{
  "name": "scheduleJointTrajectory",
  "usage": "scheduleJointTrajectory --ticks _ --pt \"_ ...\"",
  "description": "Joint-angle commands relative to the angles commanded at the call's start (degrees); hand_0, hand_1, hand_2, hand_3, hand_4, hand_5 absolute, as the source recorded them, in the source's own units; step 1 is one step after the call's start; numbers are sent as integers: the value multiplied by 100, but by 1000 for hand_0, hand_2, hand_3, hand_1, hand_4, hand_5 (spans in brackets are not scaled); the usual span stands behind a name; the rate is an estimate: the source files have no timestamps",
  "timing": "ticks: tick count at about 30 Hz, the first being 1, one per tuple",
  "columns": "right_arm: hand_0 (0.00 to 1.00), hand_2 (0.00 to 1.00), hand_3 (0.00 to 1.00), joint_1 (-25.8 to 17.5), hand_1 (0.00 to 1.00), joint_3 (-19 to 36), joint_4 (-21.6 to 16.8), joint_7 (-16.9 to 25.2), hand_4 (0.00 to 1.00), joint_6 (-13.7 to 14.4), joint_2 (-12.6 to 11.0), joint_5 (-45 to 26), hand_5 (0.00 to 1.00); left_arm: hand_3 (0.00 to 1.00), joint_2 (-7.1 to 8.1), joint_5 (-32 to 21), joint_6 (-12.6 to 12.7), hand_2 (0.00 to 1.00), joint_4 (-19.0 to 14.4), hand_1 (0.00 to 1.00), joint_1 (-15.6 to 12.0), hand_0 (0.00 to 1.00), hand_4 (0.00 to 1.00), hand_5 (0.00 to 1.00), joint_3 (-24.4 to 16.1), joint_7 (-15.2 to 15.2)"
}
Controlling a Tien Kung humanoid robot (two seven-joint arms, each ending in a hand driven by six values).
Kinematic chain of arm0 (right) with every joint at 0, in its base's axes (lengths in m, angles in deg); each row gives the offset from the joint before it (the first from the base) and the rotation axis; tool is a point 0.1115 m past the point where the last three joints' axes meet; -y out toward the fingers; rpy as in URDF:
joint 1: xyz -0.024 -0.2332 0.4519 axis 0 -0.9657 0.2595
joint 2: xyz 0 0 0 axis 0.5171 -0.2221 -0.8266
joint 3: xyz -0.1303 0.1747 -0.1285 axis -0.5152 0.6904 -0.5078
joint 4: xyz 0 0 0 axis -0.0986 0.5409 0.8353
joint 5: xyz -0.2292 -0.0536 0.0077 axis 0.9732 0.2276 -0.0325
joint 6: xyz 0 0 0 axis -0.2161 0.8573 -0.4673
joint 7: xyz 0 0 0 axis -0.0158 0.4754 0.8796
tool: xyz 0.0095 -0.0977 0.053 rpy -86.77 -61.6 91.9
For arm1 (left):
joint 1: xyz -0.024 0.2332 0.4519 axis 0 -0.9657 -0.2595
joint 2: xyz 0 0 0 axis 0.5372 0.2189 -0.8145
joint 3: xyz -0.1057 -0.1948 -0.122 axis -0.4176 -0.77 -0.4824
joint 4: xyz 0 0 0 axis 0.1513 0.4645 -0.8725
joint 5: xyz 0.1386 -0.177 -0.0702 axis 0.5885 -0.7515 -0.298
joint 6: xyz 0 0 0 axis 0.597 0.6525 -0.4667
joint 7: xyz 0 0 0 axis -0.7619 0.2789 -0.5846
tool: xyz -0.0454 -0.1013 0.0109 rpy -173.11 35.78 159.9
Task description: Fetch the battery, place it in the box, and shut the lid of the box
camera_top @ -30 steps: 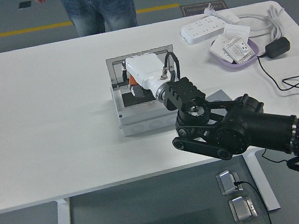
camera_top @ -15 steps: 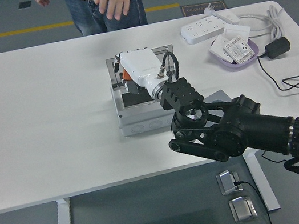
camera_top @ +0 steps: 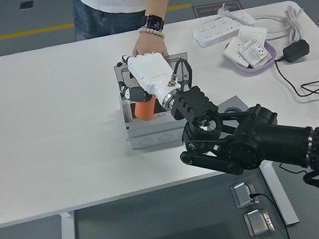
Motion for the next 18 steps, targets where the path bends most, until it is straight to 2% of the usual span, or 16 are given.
scheduleJointTrajectory --ticks 10,13,18 --pt "243 508 786 -76 397 192 -188 49 654 177 -89 -138 431 603 -15 5 0 632 0 706 -20 631 607 491 1 4" --pt "236 508 785 -139 391 413 -413 34 658 190 -201 -110 437 602 -26 6 1 630 0 706 -36 630 606 490 -4 8" --pt "216 493 759 -238 378 907 -987 -169 653 -53 -486 109 441 603 -46 -1 0 631 0 706 -58 630 604 489 -1 13"
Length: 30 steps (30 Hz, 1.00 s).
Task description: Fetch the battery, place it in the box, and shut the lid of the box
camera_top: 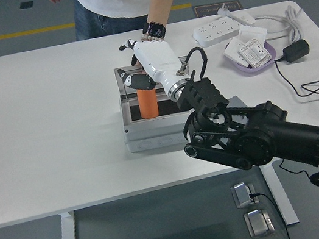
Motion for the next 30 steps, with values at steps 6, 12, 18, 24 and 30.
scheduleJointTrajectory --ticks 6,12,18,24,30 --pt "192 467 720 -41 340 498 -604 -200 652 -290 -259 273 444 603 -14 -10 -4 631 0 707 -12 630 603 487 3 4" --pt "185 463 709 -5 327 840 -704 -197 641 -349 -383 270 433 603 -19 -31 -9 630 0 707 -8 630 603 486 14 3" --pt "183 465 706 48 330 997 -424 -67 633 -290 -398 57 422 603 -20 -11 -9 630 0 706 -1 630 603 486 -3 7" --pt "437 517 762 66 443 1078 -201 -63 753 -274 -385 -107 679 602 -18 18 -5 630 0 706 -12 630 603 485 -32 13" --pt "820 665 767 57 676 1038 -23 -90 878 -242 -328 -212 947 602 -13 10 -3 629 0 707 -6 631 604 483 -26 9"
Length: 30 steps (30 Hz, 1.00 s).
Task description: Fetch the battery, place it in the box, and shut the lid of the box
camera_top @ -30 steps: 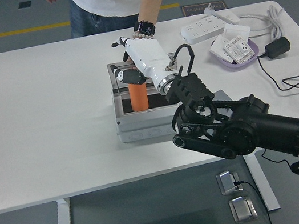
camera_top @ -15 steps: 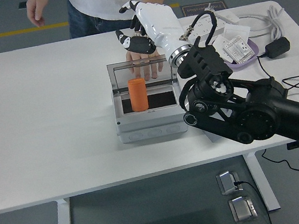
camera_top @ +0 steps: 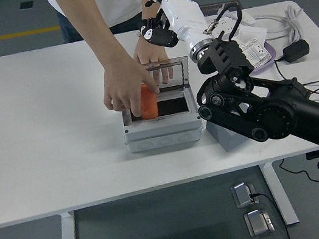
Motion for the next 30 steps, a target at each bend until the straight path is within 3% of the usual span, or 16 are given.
scheduleJointTrajectory --ticks 4,5,17,30 --pt "820 665 767 -10 676 -60 70 5 878 13 41 -61 947 602 3 -4 1 629 0 707 9 631 604 483 4 -3" --pt "880 694 764 -12 707 -68 78 4 888 13 46 -66 978 602 3 -6 1 630 0 707 11 631 604 485 7 -3" --pt "893 699 764 -100 716 -237 105 31 895 98 137 -173 998 602 2 6 1 629 0 707 12 631 602 485 -2 0" --pt "892 699 760 -300 714 -849 250 276 894 276 174 -787 998 602 -5 6 6 627 0 707 22 631 602 485 6 4"
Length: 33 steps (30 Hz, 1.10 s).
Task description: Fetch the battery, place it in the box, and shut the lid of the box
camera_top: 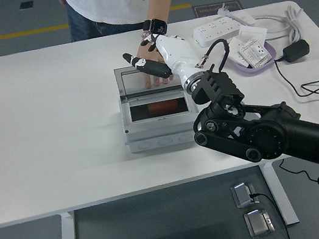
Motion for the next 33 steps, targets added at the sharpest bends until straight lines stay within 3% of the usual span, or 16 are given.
scheduleJointTrajectory --ticks 10,22,33 --pt "893 699 761 -62 714 -298 31 91 892 32 -110 -303 998 602 6 -23 4 628 0 707 0 631 602 485 21 -1" --pt "885 693 757 -89 711 -445 -752 -321 890 -247 -585 35 998 602 41 -58 21 627 0 706 -52 631 604 485 -15 6" --pt "871 693 760 -68 702 -521 -1226 -569 887 -440 -749 167 998 602 51 -115 21 628 0 707 -47 631 604 486 10 -1"
